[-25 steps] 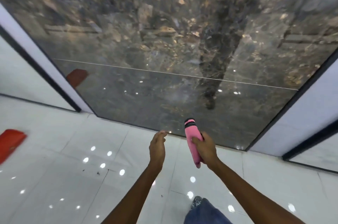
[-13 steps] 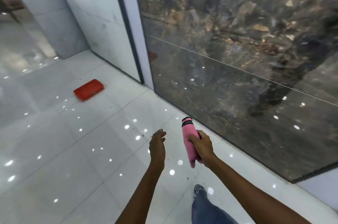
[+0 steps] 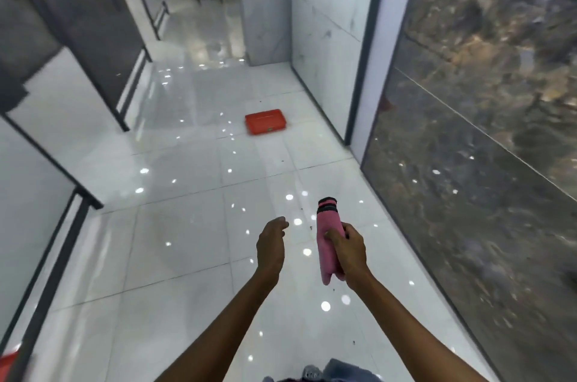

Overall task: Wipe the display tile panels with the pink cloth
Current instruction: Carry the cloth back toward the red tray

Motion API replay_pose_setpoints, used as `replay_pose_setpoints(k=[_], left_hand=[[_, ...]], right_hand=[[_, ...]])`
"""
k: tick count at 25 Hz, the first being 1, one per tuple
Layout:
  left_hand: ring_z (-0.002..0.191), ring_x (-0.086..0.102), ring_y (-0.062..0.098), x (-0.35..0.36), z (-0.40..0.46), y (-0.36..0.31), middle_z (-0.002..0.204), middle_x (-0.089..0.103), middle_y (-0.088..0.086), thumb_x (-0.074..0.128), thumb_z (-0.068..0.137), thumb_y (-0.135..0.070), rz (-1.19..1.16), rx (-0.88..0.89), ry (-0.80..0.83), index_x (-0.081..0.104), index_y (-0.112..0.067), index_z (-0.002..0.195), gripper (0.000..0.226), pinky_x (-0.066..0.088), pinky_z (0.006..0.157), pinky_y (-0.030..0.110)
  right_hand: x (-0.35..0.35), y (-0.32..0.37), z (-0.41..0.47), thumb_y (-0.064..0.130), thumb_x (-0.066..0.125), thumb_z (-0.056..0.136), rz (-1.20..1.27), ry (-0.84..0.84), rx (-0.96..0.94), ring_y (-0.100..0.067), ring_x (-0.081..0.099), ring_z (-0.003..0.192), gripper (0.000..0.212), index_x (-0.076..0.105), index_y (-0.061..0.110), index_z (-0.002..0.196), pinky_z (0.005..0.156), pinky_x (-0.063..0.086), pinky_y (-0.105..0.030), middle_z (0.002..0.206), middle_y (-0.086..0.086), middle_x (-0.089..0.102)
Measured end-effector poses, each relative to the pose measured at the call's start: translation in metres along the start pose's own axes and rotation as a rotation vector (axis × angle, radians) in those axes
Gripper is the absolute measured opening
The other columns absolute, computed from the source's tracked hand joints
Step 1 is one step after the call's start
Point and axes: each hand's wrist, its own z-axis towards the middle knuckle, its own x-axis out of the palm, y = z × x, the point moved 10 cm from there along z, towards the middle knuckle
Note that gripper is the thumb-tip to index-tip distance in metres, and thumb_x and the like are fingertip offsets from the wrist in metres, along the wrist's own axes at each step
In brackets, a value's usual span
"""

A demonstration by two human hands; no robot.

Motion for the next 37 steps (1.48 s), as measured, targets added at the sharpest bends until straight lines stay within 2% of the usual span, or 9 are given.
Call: replay_pose_setpoints(k=[7,12,17,23,28,32,37], left_hand=[[0.109,0.057,0.017,-0.022,0.062,-0.020,0.118,0.064,-0.002,0.045,0.101,-0.028,-0.061,0.007,-0.152,0.061,-0.023,0.111,0.019,0.041,0.097,0.032],[0.108,0.056,0.017,-0.038,0.134,-0.054,0.119,0.063,0.000,0.045,0.101,-0.025,-0.118,-0.004,-0.227,0.060,-0.023,0.111,0.018,0.039,0.091,0.029],[0.111,0.056,0.018,-0.064,0.255,-0.116,0.120,0.064,0.001,0.046,0.101,-0.028,-0.134,0.011,-0.245,0.061,-0.021,0.112,0.020,0.038,0.089,0.029],[0.113,0.057,0.018,-0.104,0.411,-0.213,0.121,0.064,-0.001,0.047,0.100,-0.026,-0.073,0.035,-0.185,0.060,-0.031,0.099,0.014,0.040,0.092,0.031],[0.114,0.055,0.019,-0.127,0.525,-0.254,0.120,0.064,-0.001,0.047,0.101,-0.027,-0.066,-0.013,-0.142,0.060,-0.022,0.113,0.019,0.039,0.092,0.031],[0.114,0.055,0.021,-0.150,0.638,-0.290,0.118,0.064,0.000,0.046,0.102,-0.027,-0.067,-0.022,-0.125,0.061,-0.021,0.112,0.019,0.039,0.093,0.031],[0.118,0.053,0.022,-0.189,0.786,-0.347,0.129,0.060,0.002,0.045,0.101,-0.027,0.086,-0.020,-0.110,0.058,-0.024,0.112,0.017,0.040,0.102,0.036]], right_hand=[[0.067,0.037,0.070,0.016,0.058,0.089,-0.020,0.145,-0.021,-0.015,0.062,0.077,0.020,0.060,0.013,0.108,0.063,0.047,-0.026,0.095,-0.004,0.066],[0.131,0.074,0.133,0.016,0.058,0.088,-0.070,0.219,-0.024,-0.015,0.061,0.077,0.022,0.061,0.011,0.110,0.062,0.045,-0.026,0.095,-0.005,0.066],[0.226,0.132,0.222,0.016,0.058,0.088,-0.084,0.276,-0.056,-0.016,0.061,0.076,0.020,0.061,0.011,0.107,0.060,0.044,-0.026,0.091,-0.003,0.065],[0.337,0.215,0.335,0.017,0.059,0.087,-0.082,0.237,-0.059,-0.020,0.063,0.080,0.020,0.062,0.013,0.106,0.067,0.047,-0.030,0.095,-0.006,0.067],[0.414,0.257,0.417,0.017,0.060,0.086,-0.078,0.212,-0.037,-0.024,0.064,0.084,0.015,0.062,0.014,0.101,0.077,0.052,-0.039,0.093,-0.007,0.068],[0.486,0.279,0.497,0.014,0.059,0.087,-0.055,0.186,-0.011,-0.023,0.064,0.079,0.011,0.063,0.013,0.097,0.074,0.052,-0.037,0.088,-0.006,0.068],[0.594,0.313,0.608,0.016,0.059,0.087,0.023,0.148,0.027,-0.022,0.065,0.080,0.015,0.063,0.012,0.101,0.068,0.049,-0.031,0.090,-0.006,0.069]])
